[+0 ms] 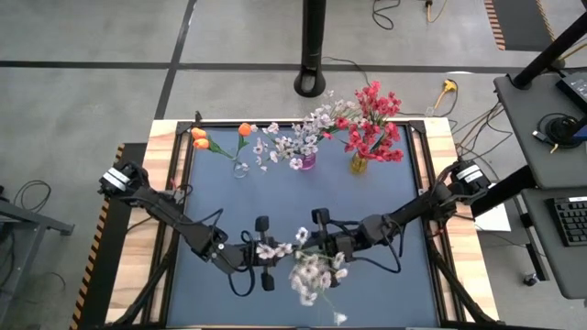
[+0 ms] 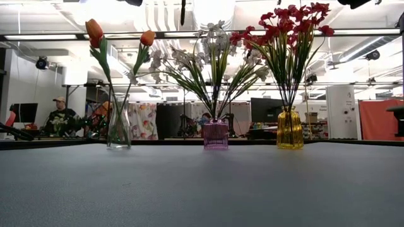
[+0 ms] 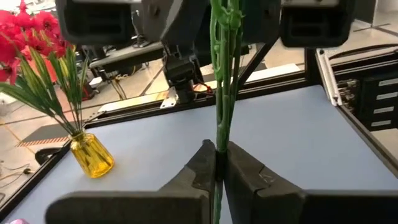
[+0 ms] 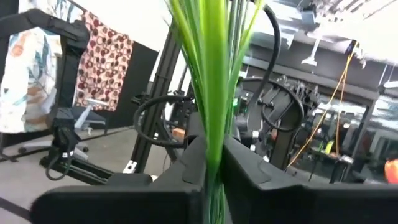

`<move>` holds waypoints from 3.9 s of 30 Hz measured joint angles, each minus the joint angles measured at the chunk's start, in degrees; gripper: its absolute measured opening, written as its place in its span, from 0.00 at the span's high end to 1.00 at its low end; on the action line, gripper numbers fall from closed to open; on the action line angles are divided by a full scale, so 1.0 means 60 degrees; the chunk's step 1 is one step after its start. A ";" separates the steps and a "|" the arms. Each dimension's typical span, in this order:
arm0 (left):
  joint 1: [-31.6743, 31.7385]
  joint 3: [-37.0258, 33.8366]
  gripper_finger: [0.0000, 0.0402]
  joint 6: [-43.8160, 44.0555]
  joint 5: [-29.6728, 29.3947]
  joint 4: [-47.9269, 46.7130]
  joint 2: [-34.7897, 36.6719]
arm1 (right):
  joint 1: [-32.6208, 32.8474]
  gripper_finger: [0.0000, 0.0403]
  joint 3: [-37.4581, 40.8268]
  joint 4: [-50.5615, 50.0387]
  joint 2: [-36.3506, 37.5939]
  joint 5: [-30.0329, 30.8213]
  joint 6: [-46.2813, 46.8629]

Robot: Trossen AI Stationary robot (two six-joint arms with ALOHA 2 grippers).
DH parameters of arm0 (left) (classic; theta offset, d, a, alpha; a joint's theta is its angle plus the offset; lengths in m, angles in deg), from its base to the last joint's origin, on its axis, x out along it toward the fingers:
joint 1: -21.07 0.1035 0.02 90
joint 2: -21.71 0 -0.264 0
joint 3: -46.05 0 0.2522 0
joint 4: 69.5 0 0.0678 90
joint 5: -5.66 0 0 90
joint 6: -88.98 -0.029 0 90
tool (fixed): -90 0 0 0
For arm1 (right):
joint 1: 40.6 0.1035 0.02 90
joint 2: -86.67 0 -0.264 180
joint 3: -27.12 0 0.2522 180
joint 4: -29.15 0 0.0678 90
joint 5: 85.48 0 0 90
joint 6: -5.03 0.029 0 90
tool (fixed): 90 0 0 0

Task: Sort flowers into vase by color
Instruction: Put the white flowers into the pink vase

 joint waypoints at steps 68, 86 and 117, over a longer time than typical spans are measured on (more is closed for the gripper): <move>-0.0324 -0.0004 0.46 0.1783 -0.2796 -0.3175 0.0622 | -0.3361 0.96 -0.2352 -1.1412 0.2477 0.2664 0.3205; -0.0109 -0.1278 0.47 0.1101 -0.1902 -0.4168 0.3631 | -0.5182 0.96 0.0669 -0.6403 0.2477 0.2214 0.3179; 0.0190 -0.2521 0.47 0.0401 -0.2142 -0.3314 0.5417 | -0.5676 0.96 0.0612 -0.4919 0.1040 0.2507 0.1837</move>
